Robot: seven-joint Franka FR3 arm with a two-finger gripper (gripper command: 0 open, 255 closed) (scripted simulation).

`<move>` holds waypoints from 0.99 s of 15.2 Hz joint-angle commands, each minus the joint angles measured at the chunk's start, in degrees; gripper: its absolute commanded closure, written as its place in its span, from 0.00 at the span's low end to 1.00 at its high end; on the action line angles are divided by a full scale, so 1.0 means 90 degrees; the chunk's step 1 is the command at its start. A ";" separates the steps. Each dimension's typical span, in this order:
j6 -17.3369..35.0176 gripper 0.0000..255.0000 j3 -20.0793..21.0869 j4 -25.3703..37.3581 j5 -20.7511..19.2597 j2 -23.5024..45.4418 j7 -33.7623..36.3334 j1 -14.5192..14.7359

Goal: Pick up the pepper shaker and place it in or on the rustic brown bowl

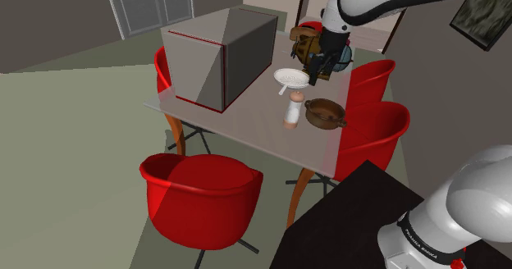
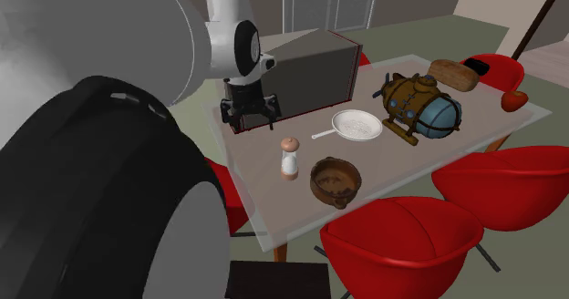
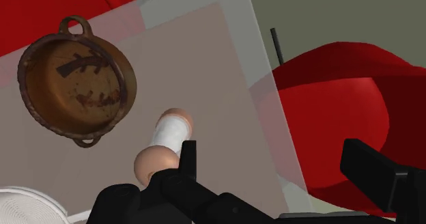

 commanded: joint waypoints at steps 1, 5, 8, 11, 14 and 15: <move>0.0219 0.00 -0.0041 0.0192 -0.0116 0.0453 -0.0066 -0.0060; 0.0598 0.00 -0.0102 0.0670 -0.0340 0.1402 -0.0138 -0.0156; 0.0813 0.00 -0.0151 0.1111 -0.0505 0.2122 -0.0181 -0.0217; 0.0965 0.00 -0.0207 0.1621 -0.0660 0.2849 -0.0223 -0.0266; 0.1056 0.00 -0.0266 0.2205 -0.0800 0.3583 -0.0270 -0.0307; 0.1072 0.00 -0.0287 0.2417 -0.0842 0.3831 -0.0288 -0.0319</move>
